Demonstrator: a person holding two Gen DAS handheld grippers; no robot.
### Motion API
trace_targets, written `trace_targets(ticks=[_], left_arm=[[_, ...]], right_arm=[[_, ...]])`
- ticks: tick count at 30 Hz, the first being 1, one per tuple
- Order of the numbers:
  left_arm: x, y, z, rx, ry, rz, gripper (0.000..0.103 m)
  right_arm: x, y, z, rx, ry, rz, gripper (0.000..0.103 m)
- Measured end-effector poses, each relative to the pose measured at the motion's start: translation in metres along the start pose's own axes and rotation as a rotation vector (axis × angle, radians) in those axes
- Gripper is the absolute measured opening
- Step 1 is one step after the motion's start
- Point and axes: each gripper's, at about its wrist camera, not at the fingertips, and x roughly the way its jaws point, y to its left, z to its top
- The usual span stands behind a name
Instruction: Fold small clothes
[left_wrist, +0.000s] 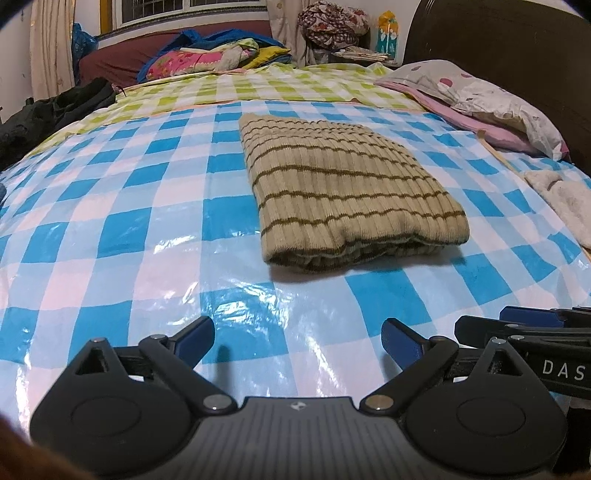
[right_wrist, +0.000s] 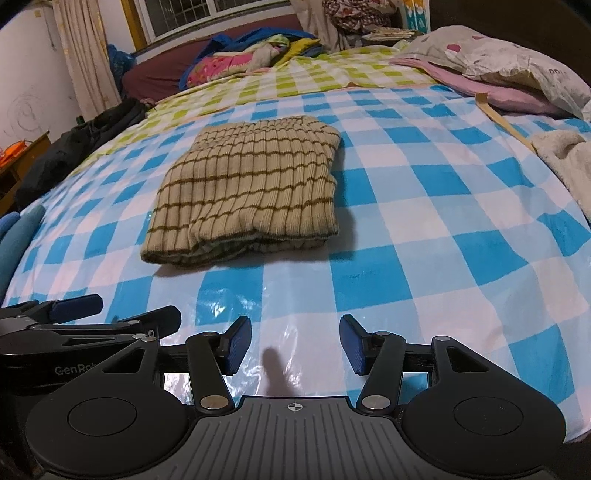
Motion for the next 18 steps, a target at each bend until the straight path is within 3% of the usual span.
trace_targets(ticks=[18], left_arm=[[-0.0047, 0.0025, -0.0051, -0.008, -0.008, 0.008, 0.102]], right_arm=[[-0.0047, 0.0044, -0.0085, 0.005, 0.005, 0.012, 0.053]])
